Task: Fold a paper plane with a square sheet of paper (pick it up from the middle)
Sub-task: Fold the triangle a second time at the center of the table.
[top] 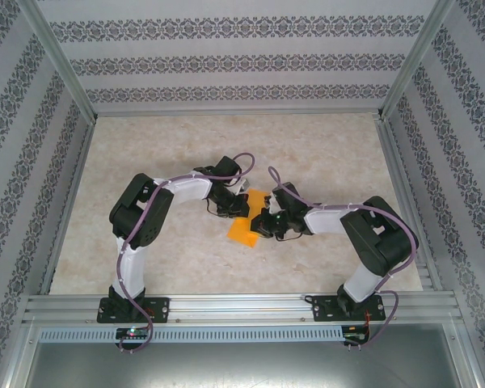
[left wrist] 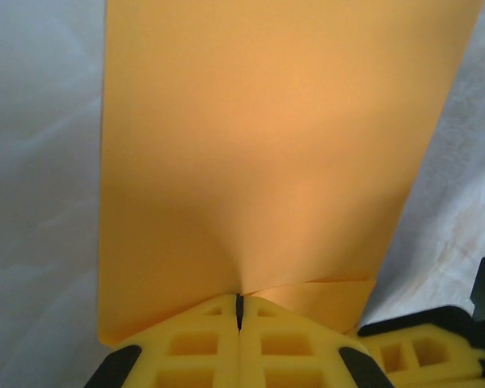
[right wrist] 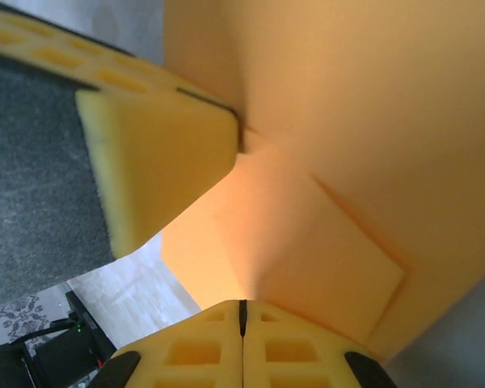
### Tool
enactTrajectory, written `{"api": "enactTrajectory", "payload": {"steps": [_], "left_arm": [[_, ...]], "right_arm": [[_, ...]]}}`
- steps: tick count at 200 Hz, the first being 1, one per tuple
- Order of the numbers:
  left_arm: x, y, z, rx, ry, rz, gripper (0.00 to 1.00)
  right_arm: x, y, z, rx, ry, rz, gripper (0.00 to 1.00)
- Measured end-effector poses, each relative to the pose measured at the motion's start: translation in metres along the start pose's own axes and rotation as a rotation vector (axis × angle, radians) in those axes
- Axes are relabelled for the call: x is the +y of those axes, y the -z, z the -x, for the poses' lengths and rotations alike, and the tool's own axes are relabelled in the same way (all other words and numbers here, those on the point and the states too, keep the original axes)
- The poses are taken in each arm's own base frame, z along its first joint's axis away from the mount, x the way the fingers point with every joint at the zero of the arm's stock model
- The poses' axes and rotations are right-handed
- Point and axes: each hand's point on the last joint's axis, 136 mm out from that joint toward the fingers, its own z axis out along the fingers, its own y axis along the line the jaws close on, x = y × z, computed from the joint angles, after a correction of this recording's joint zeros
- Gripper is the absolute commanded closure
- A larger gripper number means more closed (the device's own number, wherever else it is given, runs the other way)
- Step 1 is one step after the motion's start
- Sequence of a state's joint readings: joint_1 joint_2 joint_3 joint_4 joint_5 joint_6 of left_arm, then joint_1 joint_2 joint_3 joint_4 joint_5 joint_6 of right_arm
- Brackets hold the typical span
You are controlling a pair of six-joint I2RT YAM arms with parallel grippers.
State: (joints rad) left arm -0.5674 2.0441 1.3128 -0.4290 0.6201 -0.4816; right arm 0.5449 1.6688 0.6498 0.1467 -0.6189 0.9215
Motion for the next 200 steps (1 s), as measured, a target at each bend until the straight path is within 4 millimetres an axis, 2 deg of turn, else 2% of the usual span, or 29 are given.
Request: {"api": "enactTrajectory", "payload": {"steps": [24,79,112,133,150,172,200], "left_arm": [[0.0,0.0,0.0,0.0,-0.002,0.0,1.0],[0.0,-0.001,0.001,0.002,0.001,-0.015,1.0],[0.001,-0.001,0.002,0.006,0.006,-0.028,1.0],[0.0,-0.001,0.002,0.008,0.006,-0.035,1.0],[-0.001,-0.001,0.002,0.006,0.003,-0.04,1.0],[-0.002,-0.001,0.002,0.006,0.002,-0.045,1.0],[-0.002,-0.002,0.002,0.007,0.0,-0.051,0.99]], "right_arm": [[-0.01,0.002,0.001,-0.005,-0.021,-0.013,0.94],[-0.016,0.005,-0.007,-0.005,-0.004,-0.019,0.94],[-0.027,0.019,-0.025,0.009,-0.009,-0.072,0.93],[-0.027,0.032,-0.026,-0.001,-0.013,-0.083,0.93],[-0.023,0.043,-0.016,-0.035,-0.016,-0.069,0.89],[-0.01,0.053,0.009,-0.087,-0.004,-0.037,0.81],[0.008,0.053,0.033,-0.104,0.031,-0.012,0.76]]}}
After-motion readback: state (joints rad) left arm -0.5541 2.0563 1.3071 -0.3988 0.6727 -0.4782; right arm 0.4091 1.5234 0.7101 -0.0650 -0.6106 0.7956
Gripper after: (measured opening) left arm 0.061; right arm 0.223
